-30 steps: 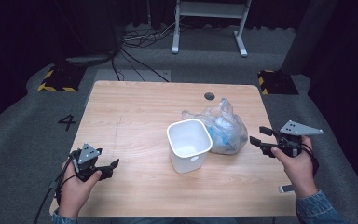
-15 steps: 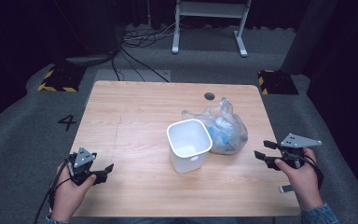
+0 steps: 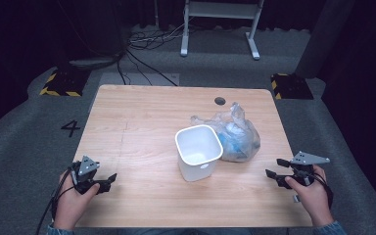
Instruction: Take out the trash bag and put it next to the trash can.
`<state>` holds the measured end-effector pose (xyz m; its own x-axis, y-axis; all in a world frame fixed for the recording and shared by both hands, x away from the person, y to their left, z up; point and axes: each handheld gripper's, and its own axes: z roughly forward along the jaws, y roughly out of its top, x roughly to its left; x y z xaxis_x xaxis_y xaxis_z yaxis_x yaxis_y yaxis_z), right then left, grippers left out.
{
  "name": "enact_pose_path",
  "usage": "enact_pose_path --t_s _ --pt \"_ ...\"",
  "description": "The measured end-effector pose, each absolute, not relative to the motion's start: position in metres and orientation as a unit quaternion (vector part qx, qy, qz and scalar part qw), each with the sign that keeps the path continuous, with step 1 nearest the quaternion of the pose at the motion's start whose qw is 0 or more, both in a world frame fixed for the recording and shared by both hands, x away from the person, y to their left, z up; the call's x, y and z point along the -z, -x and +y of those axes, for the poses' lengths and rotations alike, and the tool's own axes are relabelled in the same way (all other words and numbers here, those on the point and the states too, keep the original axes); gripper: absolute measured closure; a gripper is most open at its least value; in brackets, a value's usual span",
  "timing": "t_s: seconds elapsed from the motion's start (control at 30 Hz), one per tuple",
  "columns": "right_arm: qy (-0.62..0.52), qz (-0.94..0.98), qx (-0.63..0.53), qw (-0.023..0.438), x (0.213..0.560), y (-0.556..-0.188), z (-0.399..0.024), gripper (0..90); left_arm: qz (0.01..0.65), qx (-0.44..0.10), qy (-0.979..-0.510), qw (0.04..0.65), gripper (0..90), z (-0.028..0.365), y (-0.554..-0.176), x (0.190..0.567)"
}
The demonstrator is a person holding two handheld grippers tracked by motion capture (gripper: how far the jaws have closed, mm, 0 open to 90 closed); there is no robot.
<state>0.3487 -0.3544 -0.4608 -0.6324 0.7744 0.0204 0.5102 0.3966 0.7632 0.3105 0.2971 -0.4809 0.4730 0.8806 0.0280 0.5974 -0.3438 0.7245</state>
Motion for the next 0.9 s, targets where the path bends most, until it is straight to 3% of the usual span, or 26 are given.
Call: enact_pose_path --t_s 0.47,0.9 --pt "-0.410 0.825 -0.341 0.190 0.499 -0.341 -0.362 26.3 0.472 -0.200 -0.807 0.294 16.7 0.299 -0.318 0.497" --pt "-0.424 0.811 -0.356 0.189 0.504 -0.340 -0.362 23.5 0.488 -0.198 -0.783 0.330 13.4 0.301 -0.319 0.506"
